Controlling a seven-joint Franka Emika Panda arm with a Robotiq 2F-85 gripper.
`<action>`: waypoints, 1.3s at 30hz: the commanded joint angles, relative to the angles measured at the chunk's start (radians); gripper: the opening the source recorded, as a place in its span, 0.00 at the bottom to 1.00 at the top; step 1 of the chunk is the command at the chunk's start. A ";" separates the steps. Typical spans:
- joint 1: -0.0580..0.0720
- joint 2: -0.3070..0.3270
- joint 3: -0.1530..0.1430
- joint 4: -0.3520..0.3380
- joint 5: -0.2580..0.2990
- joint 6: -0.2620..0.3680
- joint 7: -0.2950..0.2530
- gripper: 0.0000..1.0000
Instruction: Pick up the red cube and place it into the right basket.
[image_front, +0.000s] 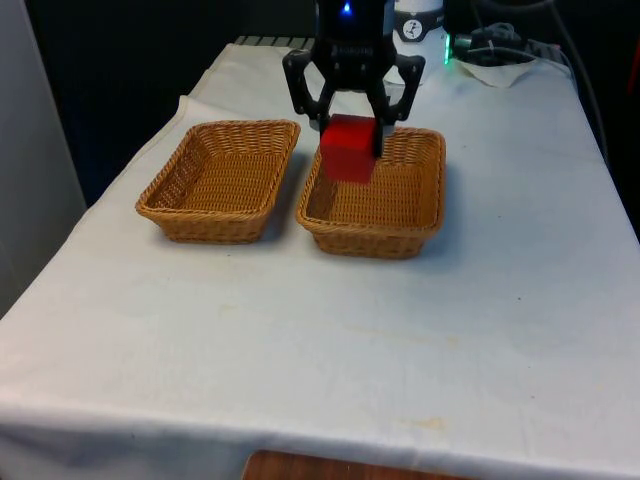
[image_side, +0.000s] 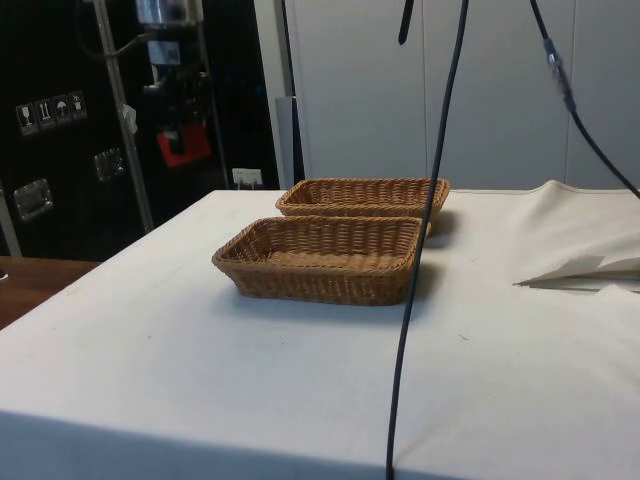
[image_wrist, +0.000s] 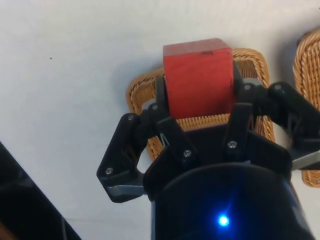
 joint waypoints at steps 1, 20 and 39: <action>-0.005 -0.004 0.007 -0.006 0.012 0.016 -0.019 0.06; 0.001 -0.036 -0.021 -0.070 0.008 0.025 -0.092 0.06; 0.002 -0.109 -0.055 -0.197 -0.018 0.087 -0.182 0.06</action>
